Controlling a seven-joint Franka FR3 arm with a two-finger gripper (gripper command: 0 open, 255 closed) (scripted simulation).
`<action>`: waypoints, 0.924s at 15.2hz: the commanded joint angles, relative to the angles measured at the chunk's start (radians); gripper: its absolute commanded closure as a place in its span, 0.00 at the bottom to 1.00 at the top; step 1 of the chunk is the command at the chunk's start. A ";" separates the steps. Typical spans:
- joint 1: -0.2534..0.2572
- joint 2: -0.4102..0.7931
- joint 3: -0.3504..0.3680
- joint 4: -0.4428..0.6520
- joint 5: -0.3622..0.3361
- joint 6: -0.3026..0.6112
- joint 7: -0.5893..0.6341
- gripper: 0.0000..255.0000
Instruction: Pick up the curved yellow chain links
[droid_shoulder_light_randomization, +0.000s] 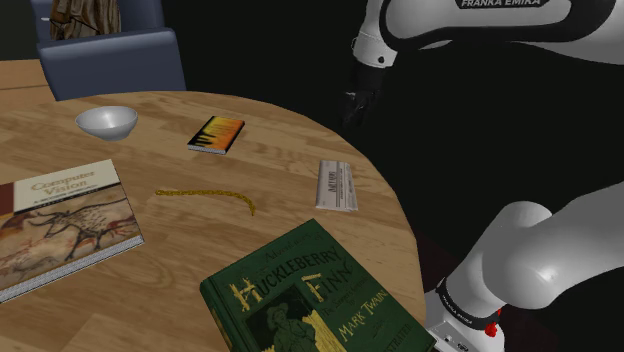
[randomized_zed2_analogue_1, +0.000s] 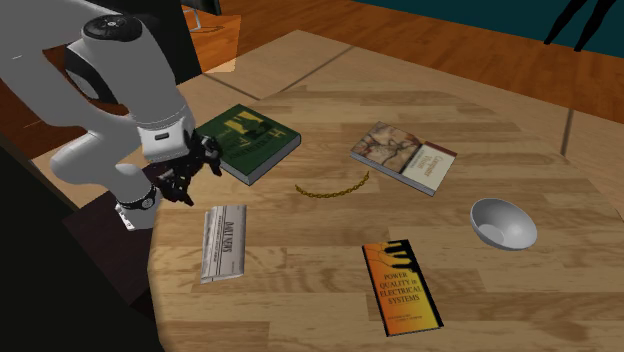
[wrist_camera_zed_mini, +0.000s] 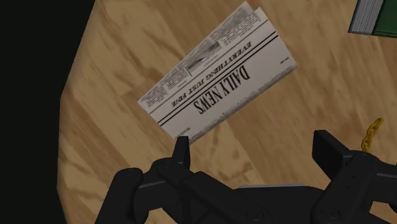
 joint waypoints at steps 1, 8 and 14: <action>0.020 0.069 0.012 0.031 0.009 0.031 -0.018 0.00; 0.078 0.303 0.056 0.172 0.028 0.094 -0.083 0.00; 0.122 0.500 0.099 0.322 0.028 0.117 -0.131 0.00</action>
